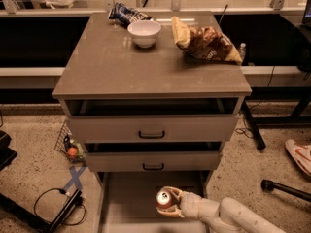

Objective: Place coke can into bottom drawer

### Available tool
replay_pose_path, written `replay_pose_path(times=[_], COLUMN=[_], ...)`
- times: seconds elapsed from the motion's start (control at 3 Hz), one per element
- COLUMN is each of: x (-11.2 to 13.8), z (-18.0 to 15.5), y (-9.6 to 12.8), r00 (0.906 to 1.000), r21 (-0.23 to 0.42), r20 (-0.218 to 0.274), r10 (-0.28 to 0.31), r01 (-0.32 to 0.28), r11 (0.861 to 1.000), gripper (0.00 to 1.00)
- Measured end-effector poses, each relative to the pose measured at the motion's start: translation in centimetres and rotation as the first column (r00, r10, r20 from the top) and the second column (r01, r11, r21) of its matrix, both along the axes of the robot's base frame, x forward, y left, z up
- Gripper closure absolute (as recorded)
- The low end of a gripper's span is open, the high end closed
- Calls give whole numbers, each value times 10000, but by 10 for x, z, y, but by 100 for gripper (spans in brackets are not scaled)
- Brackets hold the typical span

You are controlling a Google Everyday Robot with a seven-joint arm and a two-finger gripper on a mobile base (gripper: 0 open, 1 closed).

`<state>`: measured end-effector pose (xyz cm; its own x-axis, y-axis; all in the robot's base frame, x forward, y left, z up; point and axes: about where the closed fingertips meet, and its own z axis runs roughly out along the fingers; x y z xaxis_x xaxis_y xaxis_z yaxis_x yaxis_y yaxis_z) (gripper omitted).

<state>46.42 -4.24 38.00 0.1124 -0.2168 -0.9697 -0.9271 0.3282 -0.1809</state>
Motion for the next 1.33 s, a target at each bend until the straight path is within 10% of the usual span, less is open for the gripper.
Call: replay_pose_path(times=[0.67,1.33], x=[13,39], z=[-16,-94], y=[14,87], r00=[9998,9907], r21=[214,683], r20=[-33,-420], r10=[192,1296], r01=[-191,-1266], r11=[9996,9896], gripper=[100,100])
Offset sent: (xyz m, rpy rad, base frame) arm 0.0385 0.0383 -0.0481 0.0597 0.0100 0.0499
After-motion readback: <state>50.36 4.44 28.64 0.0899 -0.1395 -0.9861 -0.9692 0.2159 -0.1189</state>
